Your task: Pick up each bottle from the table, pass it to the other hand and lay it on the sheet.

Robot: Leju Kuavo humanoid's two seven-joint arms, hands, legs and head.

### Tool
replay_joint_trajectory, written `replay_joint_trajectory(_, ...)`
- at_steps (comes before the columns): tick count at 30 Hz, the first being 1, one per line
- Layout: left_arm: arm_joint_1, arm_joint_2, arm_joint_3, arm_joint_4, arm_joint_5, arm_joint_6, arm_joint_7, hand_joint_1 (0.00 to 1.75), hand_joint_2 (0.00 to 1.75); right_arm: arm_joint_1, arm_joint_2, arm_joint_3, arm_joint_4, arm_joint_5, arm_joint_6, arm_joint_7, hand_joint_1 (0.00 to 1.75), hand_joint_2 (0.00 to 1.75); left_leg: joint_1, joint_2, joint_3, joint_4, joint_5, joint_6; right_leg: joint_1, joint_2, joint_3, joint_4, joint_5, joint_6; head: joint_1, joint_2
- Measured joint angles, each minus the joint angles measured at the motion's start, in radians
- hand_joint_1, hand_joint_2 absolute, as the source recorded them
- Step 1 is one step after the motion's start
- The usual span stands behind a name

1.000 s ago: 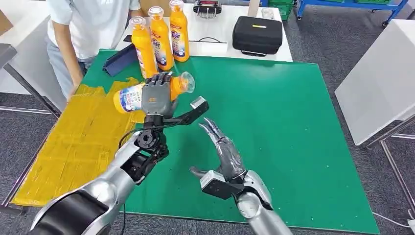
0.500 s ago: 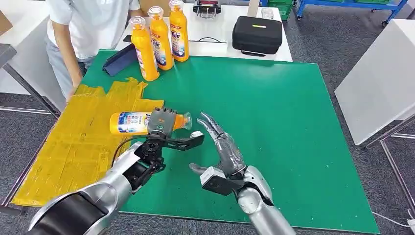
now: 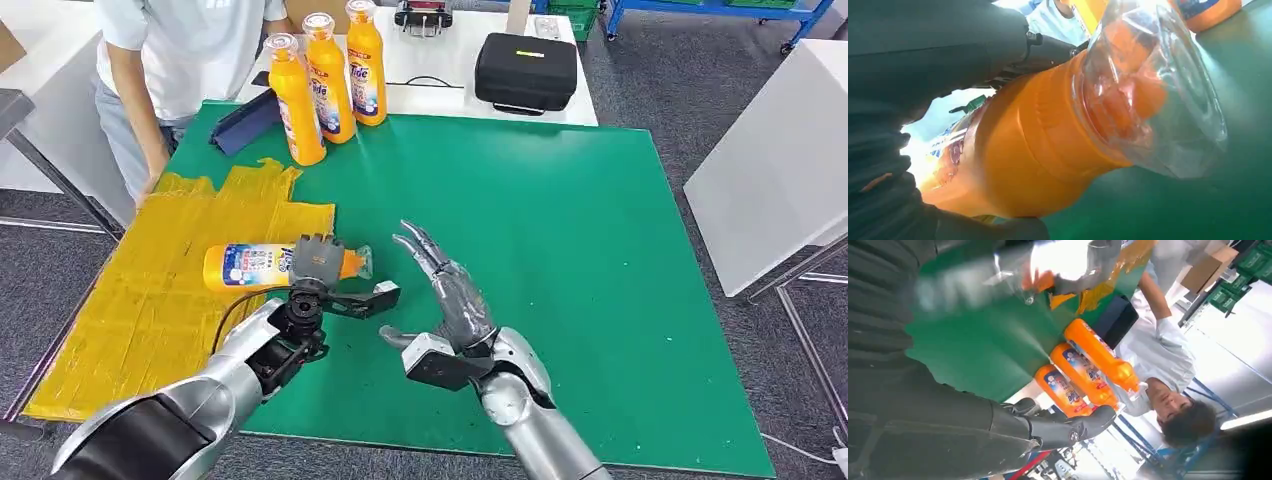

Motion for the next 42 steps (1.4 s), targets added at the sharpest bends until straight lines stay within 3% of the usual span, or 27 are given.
replay_joint_trajectory(1, 0.0, 0.0, 0.0, 0.001, 0.0, 0.0, 0.0, 1.75, 1.75, 0.0, 0.0, 0.001, 0.0, 0.0, 0.0, 0.0, 0.0, 1.75, 0.0, 0.0, 0.0, 0.0, 0.0, 0.0, 0.0, 0.0, 0.0, 0.0, 0.0, 0.0, 0.0, 0.0)
replay_joint_trajectory(2, 0.0, 0.001, 0.0, 0.003, 0.0, 0.0, 0.0, 0.0, 1.75, -0.001, 0.0, 0.002, 0.001, 0.0, 0.0, 0.0, 0.0, 1.75, 0.0, 0.0, 0.0, 0.0, 0.0, 0.0, 0.0, 0.0, 0.0, 0.0, 0.0, 0.0, 0.0, 0.0)
replay_joint_trajectory(8, 0.002, 0.006, 0.0, 0.005, 0.002, 0.032, 0.127, 0.0, 1.75, 0.0, 0.0, 0.005, 0.002, 0.0, 0.009, -0.003, 0.0, 1.75, 0.0, 0.0, 0.0, 0.0, 0.0, 0.0, 0.0, 0.0, 0.0, 0.0, 0.0, 0.0, 0.0, 0.0)
replay_joint_trajectory(11, 0.008, 0.011, 0.017, 0.002, 0.031, 0.177, 0.134, 0.0, 1.75, 0.001, 0.0, 0.007, 0.002, 0.002, 0.012, -0.005, 0.0, 1.75, 0.0, 0.0, 0.0, 0.0, 0.0, 0.0, 0.0, 0.0, 0.0, 0.0, 0.0, 0.0, 0.0, 0.0)
replay_joint_trajectory(13, 0.008, 0.009, 0.063, -0.009, 0.097, 0.318, 0.066, 0.0, 1.75, 0.01, 0.0, 0.008, -0.002, 0.005, 0.012, -0.004, 0.0, 1.75, 0.0, 0.0, 0.0, 0.0, 0.0, 0.0, 0.0, 0.0, -0.001, 0.0, 0.0, 0.0, 0.0, 0.0)
replay_joint_trajectory(17, 0.011, -0.022, 0.231, -0.075, 0.357, 0.485, -0.257, 0.0, 1.75, 0.043, -0.007, 0.008, -0.022, 0.011, 0.005, 0.006, 0.0, 1.75, 0.0, 0.0, 0.0, 0.0, 0.0, 0.0, 0.0, 0.0, -0.001, 0.0, 0.0, 0.0, 0.0, 0.0)
replay_joint_trajectory(19, 0.025, -0.052, 0.304, -0.134, 0.575, 0.402, -0.472, 0.0, 1.75, 0.068, -0.013, 0.007, -0.038, 0.018, -0.017, 0.017, 0.0, 1.75, 0.0, -0.001, 0.0, 0.0, 0.0, 0.0, -0.001, -0.001, -0.001, 0.0, 0.0, 0.0, 0.0, 0.0)
replay_joint_trajectory(21, 0.059, -0.084, 0.336, -0.207, 0.754, 0.316, -0.605, 0.0, 1.75, 0.094, -0.019, 0.005, -0.058, 0.021, -0.031, 0.027, 0.0, 1.75, -0.001, -0.002, -0.001, 0.0, 0.0, 0.0, -0.001, -0.001, -0.001, 0.0, 0.0, 0.0, 0.0, 0.0)
replay_joint_trajectory(30, 0.103, -0.115, 0.323, -0.325, 0.915, 0.33, -0.621, 0.0, 1.75, 0.141, -0.039, -0.002, -0.106, 0.023, -0.045, 0.039, 0.0, 1.75, 0.0, 0.001, -0.001, 0.0, 0.0, 0.0, 0.0, 0.0, -0.002, 0.0, 0.0, 0.0, 0.0, 0.0)
replay_joint_trajectory(42, 0.16, -0.12, 0.291, -0.437, 1.234, 0.105, -0.722, 0.0, 1.75, 0.144, -0.043, -0.017, -0.116, -0.051, -0.089, 0.024, 0.0, 1.75, 0.0, 0.001, -0.001, 0.0, 0.0, 0.0, 0.0, 0.0, -0.002, 0.0, 0.0, 0.0, 0.0, 0.0)
